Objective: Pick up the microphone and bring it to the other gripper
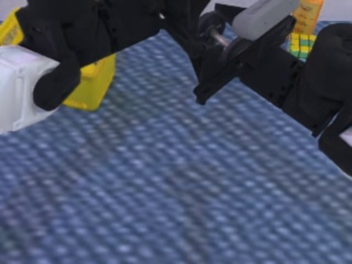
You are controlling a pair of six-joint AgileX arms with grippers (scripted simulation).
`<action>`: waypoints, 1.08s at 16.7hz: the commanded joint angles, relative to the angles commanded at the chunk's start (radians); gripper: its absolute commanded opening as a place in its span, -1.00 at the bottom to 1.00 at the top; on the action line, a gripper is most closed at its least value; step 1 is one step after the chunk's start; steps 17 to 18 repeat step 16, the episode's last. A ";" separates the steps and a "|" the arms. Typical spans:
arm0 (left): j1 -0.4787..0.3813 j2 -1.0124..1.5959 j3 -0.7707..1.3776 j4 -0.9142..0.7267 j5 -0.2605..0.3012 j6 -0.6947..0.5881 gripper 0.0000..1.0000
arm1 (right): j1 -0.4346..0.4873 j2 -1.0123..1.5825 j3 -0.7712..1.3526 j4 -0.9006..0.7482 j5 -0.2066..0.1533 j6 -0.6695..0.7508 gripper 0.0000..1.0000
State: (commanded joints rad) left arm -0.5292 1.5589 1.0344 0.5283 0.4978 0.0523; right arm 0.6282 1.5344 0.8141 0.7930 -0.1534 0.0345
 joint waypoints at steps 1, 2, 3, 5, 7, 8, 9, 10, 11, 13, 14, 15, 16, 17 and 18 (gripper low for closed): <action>0.000 0.000 0.000 0.000 0.000 0.000 -1.00 | 0.000 0.000 0.000 0.000 0.000 0.000 1.00; 0.000 0.000 0.000 0.000 0.000 0.000 -1.00 | 0.000 0.000 0.000 0.000 0.000 0.000 1.00; 0.000 0.000 0.000 0.000 0.000 0.000 -1.00 | 0.000 0.000 0.000 0.000 0.000 0.000 1.00; 0.000 -0.007 0.008 -0.002 -0.008 0.006 -1.00 | -0.006 0.009 -0.008 -0.001 0.007 -0.005 1.00; 0.011 -0.011 0.002 -0.004 0.000 0.004 -1.00 | -0.008 -0.008 -0.025 -0.004 0.004 -0.005 1.00; 0.024 -0.016 -0.005 -0.006 0.011 0.002 -1.00 | -0.012 -0.032 -0.046 -0.008 0.000 -0.005 1.00; 0.043 -0.025 -0.015 -0.007 0.027 0.001 -1.00 | -0.017 -0.065 -0.075 -0.013 -0.004 -0.005 1.00; 0.064 -0.036 -0.025 -0.008 0.047 0.000 -1.00 | -0.022 -0.104 -0.107 -0.019 -0.010 -0.005 1.00; 0.086 -0.047 -0.035 -0.009 0.066 0.000 -1.00 | -0.027 -0.147 -0.142 -0.024 -0.016 -0.004 1.00; 0.129 -0.070 -0.054 -0.009 0.104 0.001 -1.00 | -0.034 -0.225 -0.206 -0.034 -0.030 -0.004 1.00; 0.146 -0.079 -0.061 -0.009 0.119 0.002 -1.00 | -0.037 -0.252 -0.231 -0.037 -0.035 -0.003 1.00; 0.158 -0.086 -0.065 -0.008 0.129 0.003 -1.00 | -0.038 -0.268 -0.246 -0.038 -0.039 -0.003 1.00; 0.163 -0.087 -0.067 -0.008 0.132 0.003 -1.00 | -0.039 -0.274 -0.252 -0.039 -0.040 -0.003 1.00; 0.163 -0.087 -0.067 -0.008 0.132 0.003 -1.00 | -0.039 -0.274 -0.252 -0.039 -0.040 -0.003 1.00; 0.163 -0.087 -0.067 -0.008 0.132 0.003 -1.00 | -0.039 -0.274 -0.252 -0.039 -0.040 -0.003 1.00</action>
